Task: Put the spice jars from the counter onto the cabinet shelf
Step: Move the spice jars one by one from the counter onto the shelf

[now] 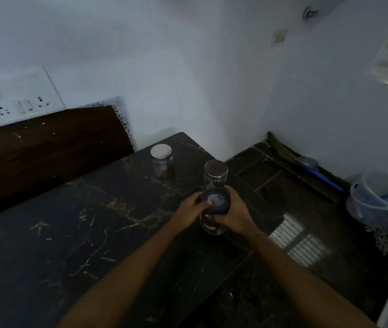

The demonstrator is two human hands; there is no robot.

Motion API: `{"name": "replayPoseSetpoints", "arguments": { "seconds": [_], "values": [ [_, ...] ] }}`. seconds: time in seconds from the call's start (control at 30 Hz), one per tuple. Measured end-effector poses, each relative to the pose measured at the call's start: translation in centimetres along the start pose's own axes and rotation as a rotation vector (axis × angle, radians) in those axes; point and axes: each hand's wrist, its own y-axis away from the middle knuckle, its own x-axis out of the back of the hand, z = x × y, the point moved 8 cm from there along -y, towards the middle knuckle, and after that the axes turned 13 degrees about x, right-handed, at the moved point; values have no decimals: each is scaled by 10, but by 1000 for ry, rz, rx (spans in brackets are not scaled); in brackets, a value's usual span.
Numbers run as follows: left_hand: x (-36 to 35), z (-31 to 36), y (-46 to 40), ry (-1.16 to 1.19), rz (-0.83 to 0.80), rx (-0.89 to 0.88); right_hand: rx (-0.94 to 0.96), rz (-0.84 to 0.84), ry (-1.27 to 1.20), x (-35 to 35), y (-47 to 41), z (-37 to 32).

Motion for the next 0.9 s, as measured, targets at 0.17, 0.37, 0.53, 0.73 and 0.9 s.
{"name": "replayPoseSetpoints", "arguments": {
  "seconds": [0.17, 0.37, 0.53, 0.73, 0.9],
  "values": [
    [44, 5, 5, 497, -64, 178, 35, -284, -333, -23, -26, -49],
    [71, 10, 30, 614, -118, 166, 30, -452, -537, -46, -46, -85],
    [97, 24, 47, 682, 16, 58, 71, -335, -405, -53, -65, -100],
    [137, 36, 61, 579, 478, -41, 214, -358, -256, -94, -62, -123],
    [155, 48, 81, 673, 391, -103, 260, -303, -319, -98, -83, -145]
  ]
}}
